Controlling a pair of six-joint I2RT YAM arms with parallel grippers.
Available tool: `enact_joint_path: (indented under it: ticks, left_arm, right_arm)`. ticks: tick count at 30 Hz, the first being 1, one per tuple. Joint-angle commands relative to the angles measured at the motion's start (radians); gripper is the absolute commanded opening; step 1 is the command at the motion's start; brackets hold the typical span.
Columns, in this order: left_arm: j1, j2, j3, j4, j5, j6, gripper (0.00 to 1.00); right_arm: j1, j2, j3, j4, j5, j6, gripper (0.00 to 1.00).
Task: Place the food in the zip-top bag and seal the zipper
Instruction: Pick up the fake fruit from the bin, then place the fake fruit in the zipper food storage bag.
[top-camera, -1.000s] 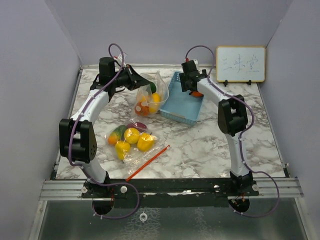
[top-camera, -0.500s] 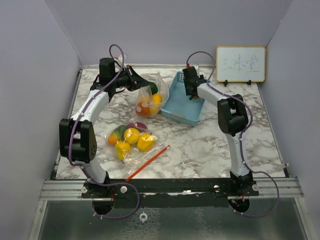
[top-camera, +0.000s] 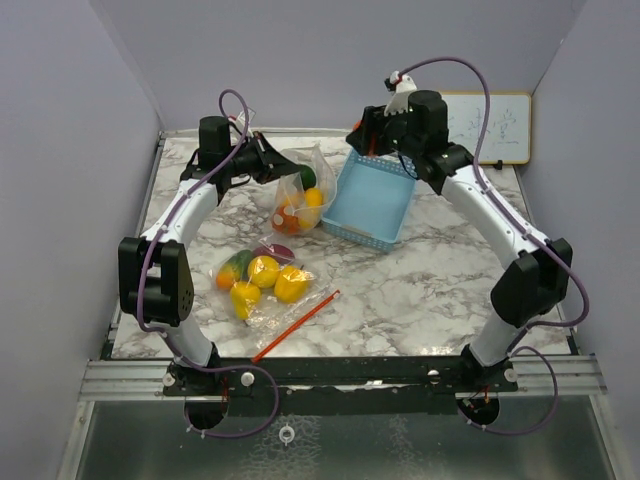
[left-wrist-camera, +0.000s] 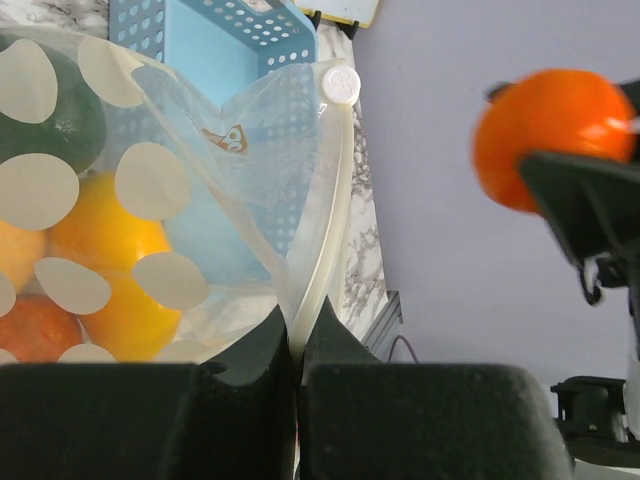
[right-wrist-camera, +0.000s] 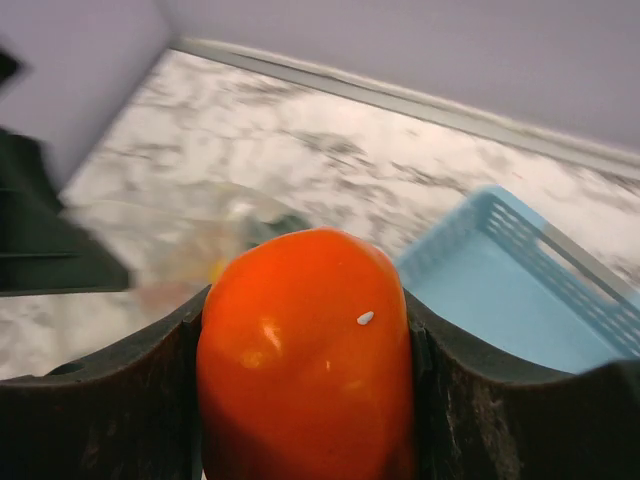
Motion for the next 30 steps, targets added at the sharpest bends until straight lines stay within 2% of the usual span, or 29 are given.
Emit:
enact_joint_path:
  ticks: [1, 4, 9, 14, 18, 20, 22, 23, 30]
  left_arm:
    - [0.001, -0.004, 0.002, -0.007, -0.014, 0.023, 0.0]
    - [0.001, -0.004, -0.002, -0.006, -0.024, 0.023, 0.0]
    - [0.001, -0.005, -0.002, -0.01, -0.033, 0.023, 0.0]
    - [0.001, -0.014, -0.038, -0.016, -0.038, 0.026, 0.0]
    - [0.0, -0.013, -0.042, -0.024, -0.038, 0.031, 0.0]
    - [0.001, -0.01, -0.04, -0.025, -0.038, 0.031, 0.0]
    - [0.001, -0.007, -0.039, -0.026, -0.037, 0.033, 0.0]
    - [0.001, -0.005, -0.04, -0.025, -0.037, 0.034, 0.0]
    - [0.001, -0.004, -0.04, -0.03, -0.035, 0.041, 0.0]
  right_arm:
    - [0.125, -0.008, 0.043, 0.076, -0.226, 0.073, 0.37]
    - [0.172, 0.036, 0.062, 0.09, -0.212, 0.117, 0.39]
    - [0.179, 0.065, -0.035, 0.182, -0.207, 0.238, 0.4]
    - [0.18, 0.136, -0.007, 0.119, -0.121, 0.271, 0.44]
    - [0.181, 0.181, 0.058, 0.055, -0.066, 0.24, 0.58]
    - [0.185, 0.195, 0.094, 0.019, -0.055, 0.216, 0.72]
    - [0.189, 0.191, 0.106, 0.003, -0.042, 0.207, 0.95]
    - [0.189, 0.185, 0.108, -0.002, -0.038, 0.206, 1.0]
    - [0.189, 0.106, 0.113, -0.007, 0.054, 0.22, 1.0]
